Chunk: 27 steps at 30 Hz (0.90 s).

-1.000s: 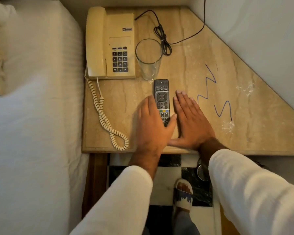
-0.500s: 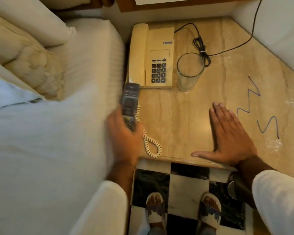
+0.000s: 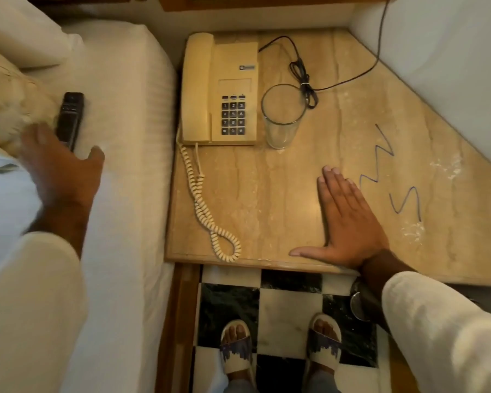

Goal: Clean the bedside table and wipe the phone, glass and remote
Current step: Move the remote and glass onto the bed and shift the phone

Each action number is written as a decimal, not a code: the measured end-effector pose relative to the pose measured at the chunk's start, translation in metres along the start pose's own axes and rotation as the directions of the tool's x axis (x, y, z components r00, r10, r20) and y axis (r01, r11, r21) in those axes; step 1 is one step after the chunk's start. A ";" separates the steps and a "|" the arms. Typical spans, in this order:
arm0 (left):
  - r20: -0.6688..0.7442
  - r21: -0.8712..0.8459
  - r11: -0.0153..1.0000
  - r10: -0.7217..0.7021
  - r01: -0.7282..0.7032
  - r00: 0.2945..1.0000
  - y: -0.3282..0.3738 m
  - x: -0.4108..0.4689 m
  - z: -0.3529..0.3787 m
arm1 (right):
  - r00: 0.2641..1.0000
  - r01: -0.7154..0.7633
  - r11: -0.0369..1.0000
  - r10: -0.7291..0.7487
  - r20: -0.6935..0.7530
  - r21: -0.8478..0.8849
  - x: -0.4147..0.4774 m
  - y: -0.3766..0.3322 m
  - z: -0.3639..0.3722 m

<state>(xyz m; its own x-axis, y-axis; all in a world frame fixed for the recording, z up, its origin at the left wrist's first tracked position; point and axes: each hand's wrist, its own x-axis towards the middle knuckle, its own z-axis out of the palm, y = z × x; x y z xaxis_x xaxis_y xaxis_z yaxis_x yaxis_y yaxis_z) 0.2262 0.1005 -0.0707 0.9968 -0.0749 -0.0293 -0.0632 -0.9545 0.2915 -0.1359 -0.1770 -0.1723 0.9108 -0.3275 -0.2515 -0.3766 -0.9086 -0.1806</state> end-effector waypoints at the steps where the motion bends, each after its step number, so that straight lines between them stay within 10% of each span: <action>1: -0.031 -0.094 0.993 0.070 -0.073 0.997 0.011 -0.017 0.001 | 1.000 0.001 1.000 -0.001 -0.001 0.008 0.001 -0.001 0.000; 6: 0.057 -0.596 0.736 0.438 -0.321 0.897 0.096 -0.113 0.037 | 1.000 0.016 0.999 -0.016 -0.025 0.030 0.002 0.000 0.001; 11: 0.261 -0.669 0.733 0.391 -0.127 0.882 0.171 -0.142 0.084 | 0.999 0.017 0.999 -0.015 -0.050 0.038 0.003 -0.001 0.004; 20: -0.011 -0.740 0.651 0.241 -0.170 0.970 0.195 -0.130 0.080 | 0.999 0.013 0.999 -0.012 -0.038 0.035 0.004 -0.001 0.006; 27: -0.181 -0.232 0.915 0.293 -0.330 0.939 0.060 -0.051 0.005 | 1.000 0.010 1.000 -0.010 0.005 0.020 0.003 -0.001 0.000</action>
<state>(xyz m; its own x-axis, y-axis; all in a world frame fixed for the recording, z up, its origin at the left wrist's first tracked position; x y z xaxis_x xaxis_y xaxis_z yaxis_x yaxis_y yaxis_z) 0.1718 0.0459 -0.0565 0.9264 -0.2974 0.2309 -0.3751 -0.7818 0.4981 -0.1327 -0.1771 -0.1725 0.9137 -0.3173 -0.2541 -0.3709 -0.9065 -0.2016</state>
